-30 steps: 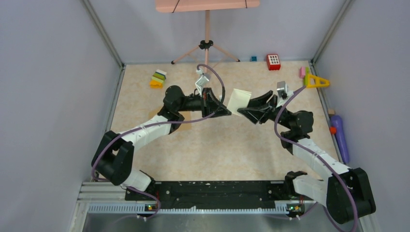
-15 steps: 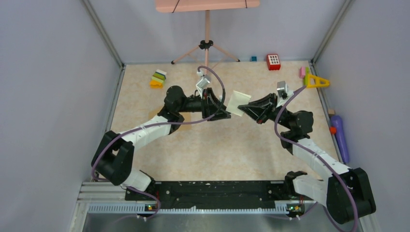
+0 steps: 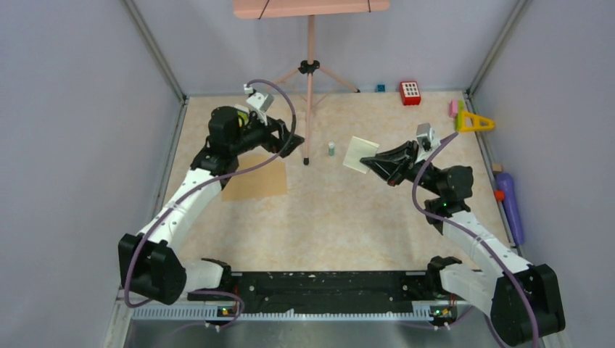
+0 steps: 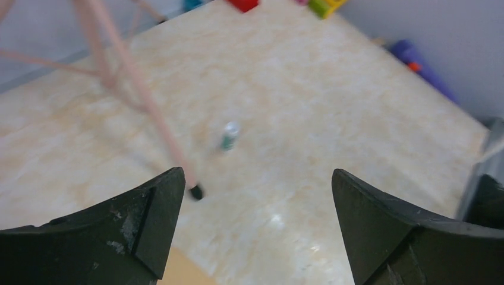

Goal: Place the letter into the envelope and seal it
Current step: Fold the letter, then place the letter in the envelope.

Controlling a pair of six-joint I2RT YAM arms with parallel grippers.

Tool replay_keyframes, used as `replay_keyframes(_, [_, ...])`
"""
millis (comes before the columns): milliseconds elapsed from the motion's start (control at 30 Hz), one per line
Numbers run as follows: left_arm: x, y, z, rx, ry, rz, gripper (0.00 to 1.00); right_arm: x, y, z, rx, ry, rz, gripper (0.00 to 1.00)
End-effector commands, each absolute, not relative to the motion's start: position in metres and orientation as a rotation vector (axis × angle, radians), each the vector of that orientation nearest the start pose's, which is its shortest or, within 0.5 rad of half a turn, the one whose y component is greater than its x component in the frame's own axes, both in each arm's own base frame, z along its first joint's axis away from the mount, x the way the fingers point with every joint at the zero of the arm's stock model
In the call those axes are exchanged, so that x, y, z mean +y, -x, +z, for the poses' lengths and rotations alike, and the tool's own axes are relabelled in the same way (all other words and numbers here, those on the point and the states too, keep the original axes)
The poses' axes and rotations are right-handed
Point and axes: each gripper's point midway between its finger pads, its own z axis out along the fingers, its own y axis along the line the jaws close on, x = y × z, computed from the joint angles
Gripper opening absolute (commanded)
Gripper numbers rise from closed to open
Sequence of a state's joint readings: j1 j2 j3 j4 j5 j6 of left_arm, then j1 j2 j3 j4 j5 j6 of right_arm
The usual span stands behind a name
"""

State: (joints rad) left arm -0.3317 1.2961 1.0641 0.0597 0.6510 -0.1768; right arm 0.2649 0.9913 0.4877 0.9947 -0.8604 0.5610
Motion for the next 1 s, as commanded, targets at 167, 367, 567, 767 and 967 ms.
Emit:
replay_keyframes(167, [-0.083, -0.387, 0.195, 2.124, -0.263, -0.324, 0.98, 0.215, -0.237, 0.334, 1.117, 0.722, 1.102, 0.0])
replay_keyframes(367, [-0.068, -0.389, 0.123, 2.375, -0.193, -0.378, 0.98, 0.217, -0.237, 0.327, 1.134, 0.744, 1.098, 0.0])
replay_keyframes(567, [-0.073, -0.39, 0.076, 2.528, -0.119, -0.442, 0.98, 0.217, -0.236, 0.324, 1.142, 0.764, 1.095, 0.0])
replay_keyframes(767, [-0.075, -0.393, 0.064, 2.55, -0.124, -0.458, 0.98, 0.218, -0.237, 0.32, 1.151, 0.776, 1.097, 0.0])
replay_keyframes(967, [-0.082, -0.391, 0.05, 2.578, -0.179, -0.494, 0.98, 0.219, -0.24, 0.316, 1.162, 0.776, 1.097, 0.0])
